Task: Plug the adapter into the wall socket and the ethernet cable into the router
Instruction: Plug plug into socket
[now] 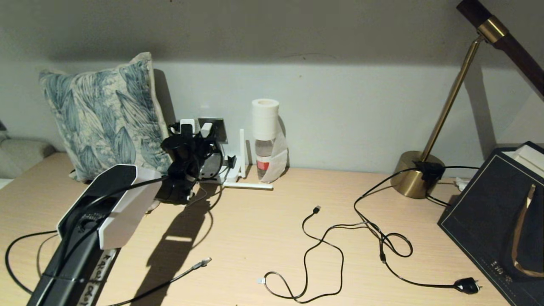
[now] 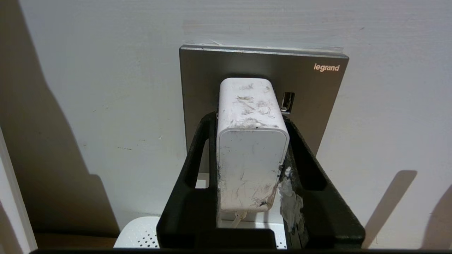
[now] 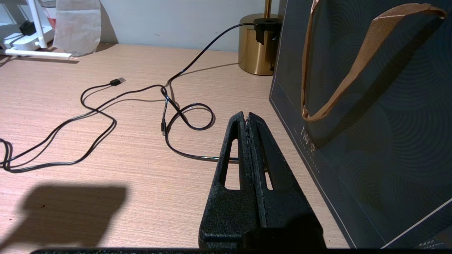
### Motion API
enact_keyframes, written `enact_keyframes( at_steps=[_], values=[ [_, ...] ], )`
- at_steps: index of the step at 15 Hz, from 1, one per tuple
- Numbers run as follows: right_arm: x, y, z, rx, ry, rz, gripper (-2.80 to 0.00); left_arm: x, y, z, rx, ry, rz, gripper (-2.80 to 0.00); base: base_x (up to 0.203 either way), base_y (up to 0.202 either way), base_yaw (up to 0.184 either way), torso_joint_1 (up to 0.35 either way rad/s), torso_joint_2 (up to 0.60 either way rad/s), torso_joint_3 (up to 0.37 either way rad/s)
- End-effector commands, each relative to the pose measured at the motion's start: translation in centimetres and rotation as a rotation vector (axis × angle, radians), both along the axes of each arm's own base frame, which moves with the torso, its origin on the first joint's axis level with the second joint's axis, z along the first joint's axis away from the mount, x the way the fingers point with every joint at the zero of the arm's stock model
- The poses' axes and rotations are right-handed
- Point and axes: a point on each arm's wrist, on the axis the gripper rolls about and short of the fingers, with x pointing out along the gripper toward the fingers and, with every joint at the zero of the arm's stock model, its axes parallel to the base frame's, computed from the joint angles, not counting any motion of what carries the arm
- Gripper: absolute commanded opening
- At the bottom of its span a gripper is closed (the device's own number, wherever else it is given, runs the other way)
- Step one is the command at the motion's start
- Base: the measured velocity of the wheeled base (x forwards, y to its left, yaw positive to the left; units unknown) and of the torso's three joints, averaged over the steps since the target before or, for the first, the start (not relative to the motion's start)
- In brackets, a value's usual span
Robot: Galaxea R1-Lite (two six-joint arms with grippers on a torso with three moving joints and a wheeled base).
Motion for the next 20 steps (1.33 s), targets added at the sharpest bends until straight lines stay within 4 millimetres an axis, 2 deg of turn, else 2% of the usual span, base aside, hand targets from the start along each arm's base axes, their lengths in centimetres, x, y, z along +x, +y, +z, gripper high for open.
enact_keyframes(
  at_steps=[1,20],
  values=[
    [0.2,0.0,-0.7,0.000,0.025,0.000,-2.80,-0.1,0.0,0.7,-0.002,-0.014,0.003,-2.80,0.000,0.000,0.000,0.000,0.00,0.000],
    [0.2,0.0,-0.7,0.000,0.025,0.000,-2.80,0.3,0.2,-0.9,0.027,0.132,0.008,-2.80,0.000,0.000,0.000,0.000,0.00,0.000]
  ],
)
